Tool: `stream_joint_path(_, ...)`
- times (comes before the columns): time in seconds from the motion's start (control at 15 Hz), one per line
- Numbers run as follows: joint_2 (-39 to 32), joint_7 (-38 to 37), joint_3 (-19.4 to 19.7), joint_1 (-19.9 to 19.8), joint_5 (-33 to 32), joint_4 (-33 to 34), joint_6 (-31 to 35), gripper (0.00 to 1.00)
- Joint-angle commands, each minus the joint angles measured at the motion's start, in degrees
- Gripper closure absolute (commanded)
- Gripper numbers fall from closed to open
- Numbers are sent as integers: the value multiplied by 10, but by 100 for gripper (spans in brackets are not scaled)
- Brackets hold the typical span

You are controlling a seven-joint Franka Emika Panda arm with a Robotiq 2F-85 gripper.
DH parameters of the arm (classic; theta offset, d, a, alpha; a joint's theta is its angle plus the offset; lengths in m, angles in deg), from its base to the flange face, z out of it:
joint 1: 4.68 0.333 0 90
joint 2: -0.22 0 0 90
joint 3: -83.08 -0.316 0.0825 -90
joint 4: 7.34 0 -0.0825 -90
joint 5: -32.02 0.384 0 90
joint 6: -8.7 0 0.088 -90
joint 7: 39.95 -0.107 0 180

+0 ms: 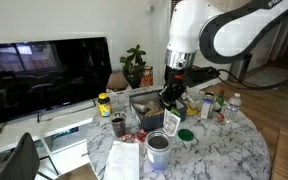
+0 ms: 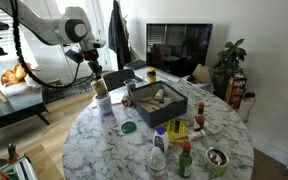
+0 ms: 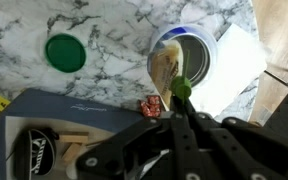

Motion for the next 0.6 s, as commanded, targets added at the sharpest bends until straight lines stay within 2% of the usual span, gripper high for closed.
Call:
stream_joint_path(0.0,124,54,-7,-33,40,-92,-42,100)
stream_joint_path(0.13,156,84,-2,-47,65,-120,-51,100)
stream_joint_path(0.27,156,123,5,-58,97,-153,-41,100)
stream_joint_path(0.53,95,174,9,-72,147,-216,28,100)
